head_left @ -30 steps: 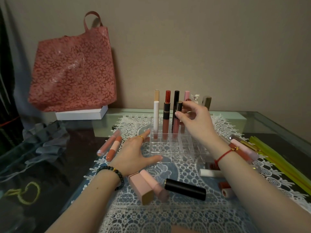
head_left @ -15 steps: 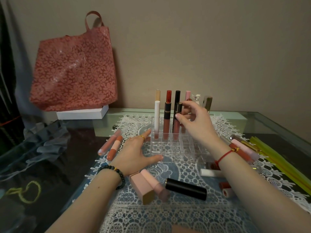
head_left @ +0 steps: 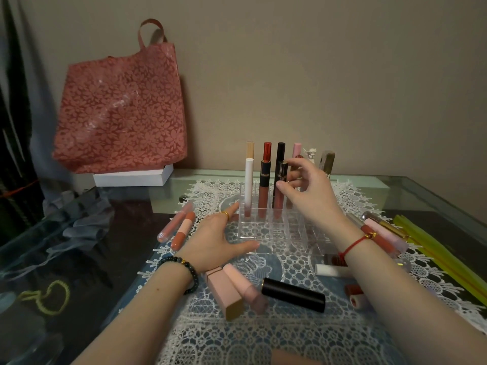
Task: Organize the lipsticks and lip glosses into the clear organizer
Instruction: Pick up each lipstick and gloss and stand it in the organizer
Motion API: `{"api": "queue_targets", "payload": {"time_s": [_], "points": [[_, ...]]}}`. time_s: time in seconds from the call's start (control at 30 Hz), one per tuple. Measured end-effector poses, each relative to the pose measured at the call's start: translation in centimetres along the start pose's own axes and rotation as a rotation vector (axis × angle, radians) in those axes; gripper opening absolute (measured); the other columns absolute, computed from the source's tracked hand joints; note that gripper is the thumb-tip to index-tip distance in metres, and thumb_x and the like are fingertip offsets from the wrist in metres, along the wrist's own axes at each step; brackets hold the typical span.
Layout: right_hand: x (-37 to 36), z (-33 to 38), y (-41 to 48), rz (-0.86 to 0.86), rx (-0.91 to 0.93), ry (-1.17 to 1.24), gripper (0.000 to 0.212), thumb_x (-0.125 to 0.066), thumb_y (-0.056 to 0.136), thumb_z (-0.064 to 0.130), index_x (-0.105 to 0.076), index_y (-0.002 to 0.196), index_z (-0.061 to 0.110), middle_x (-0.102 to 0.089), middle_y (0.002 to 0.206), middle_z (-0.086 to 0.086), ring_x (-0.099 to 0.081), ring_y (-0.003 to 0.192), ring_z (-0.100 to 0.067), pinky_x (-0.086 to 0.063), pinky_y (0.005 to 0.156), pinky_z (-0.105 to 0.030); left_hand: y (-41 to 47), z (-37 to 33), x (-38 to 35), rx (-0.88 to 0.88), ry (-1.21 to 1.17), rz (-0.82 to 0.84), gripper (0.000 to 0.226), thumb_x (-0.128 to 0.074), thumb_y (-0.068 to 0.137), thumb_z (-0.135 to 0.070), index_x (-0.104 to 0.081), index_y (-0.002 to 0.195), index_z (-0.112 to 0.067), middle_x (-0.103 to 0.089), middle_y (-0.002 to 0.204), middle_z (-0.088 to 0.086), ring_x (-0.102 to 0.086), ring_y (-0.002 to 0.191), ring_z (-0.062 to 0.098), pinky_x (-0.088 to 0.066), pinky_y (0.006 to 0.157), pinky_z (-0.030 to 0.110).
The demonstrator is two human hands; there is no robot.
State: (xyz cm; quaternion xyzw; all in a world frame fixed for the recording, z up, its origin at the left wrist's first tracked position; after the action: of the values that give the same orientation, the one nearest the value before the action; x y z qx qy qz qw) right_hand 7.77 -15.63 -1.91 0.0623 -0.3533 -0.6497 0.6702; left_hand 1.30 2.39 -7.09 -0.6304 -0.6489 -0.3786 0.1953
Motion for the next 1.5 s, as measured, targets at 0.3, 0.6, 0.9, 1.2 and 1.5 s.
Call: {"api": "queue_targets", "payload": {"time_s": [0.3,0.6,0.9,1.2,1.5], "points": [[1.4,1.2,0.3,-0.077,0.004,0.008,0.044,-0.065,0.081,0.023,-0.048,0.121,0.025,-0.059,0.093,0.009,-0.057,0.084,0.000,-0.045,0.064,-0.013,-0.4,-0.4,0.7,0.038,-0.151,-0.040,0.094,-0.048,0.058,-0.072,-0.031,0.138,-0.025,-0.048,0.134,-0.008,-0.042,0.113,-0.004,-0.036,0.098,0.020],[3.0,1.6,-2.1,-0.113,0.010,0.021,0.036,-0.061,0.082,0.019,-0.048,0.116,0.025,-0.057,0.091,0.011,-0.056,0.080,0.002,-0.047,0.063,-0.006,-0.2,1.2,4.4,0.014,-0.124,-0.509,0.032,-0.051,0.088,-0.007,-0.058,0.115,-0.023,-0.065,0.103,-0.009,-0.063,0.086,0.005,-0.051,0.082,0.024],[1.6,0.1,-5.8,0.002,-0.019,0.012,0.027,-0.059,0.081,0.010,-0.051,0.104,0.021,-0.055,0.086,0.006,-0.053,0.073,0.008,-0.044,0.063,-0.005,-0.6,6.2,5.2,0.330,0.009,-0.409,0.045,-0.060,0.083,-0.038,-0.056,0.120,-0.013,-0.064,0.112,0.007,-0.053,0.085,0.010,-0.041,0.078,0.023],[0.6,-0.5,-6.7,0.188,0.059,-0.122,0.034,-0.057,0.082,0.015,-0.044,0.088,0.046,-0.055,0.083,0.011,-0.051,0.075,0.007,-0.043,0.062,-0.004,-0.8,6.3,5.2,0.338,0.001,-0.445,0.056,-0.060,0.075,-0.055,-0.061,0.110,-0.012,-0.064,0.085,-0.001,-0.056,0.074,0.008,-0.043,0.072,0.023],[0.7,-0.5,-6.6,0.193,0.143,-0.201,0.022,-0.052,0.082,0.021,-0.050,0.097,0.037,-0.056,0.079,0.014,-0.052,0.069,0.000,-0.045,0.060,-0.010,-0.7,5.3,5.9,0.280,-0.146,-0.747,0.058,-0.069,0.071,-0.048,-0.059,0.113,-0.009,-0.061,0.096,-0.004,-0.056,0.087,0.009,-0.039,0.080,0.017]]}}
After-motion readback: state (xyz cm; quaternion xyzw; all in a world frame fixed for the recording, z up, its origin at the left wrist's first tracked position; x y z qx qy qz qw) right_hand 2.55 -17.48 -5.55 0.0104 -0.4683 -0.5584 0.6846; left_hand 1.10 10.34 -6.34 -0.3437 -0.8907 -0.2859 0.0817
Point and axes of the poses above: each hand's wrist, its own y-axis towards the middle knuckle, its own x-axis out of the back of the hand, z = x × y, the point moved 1 cm from there along y, towards the middle knuckle
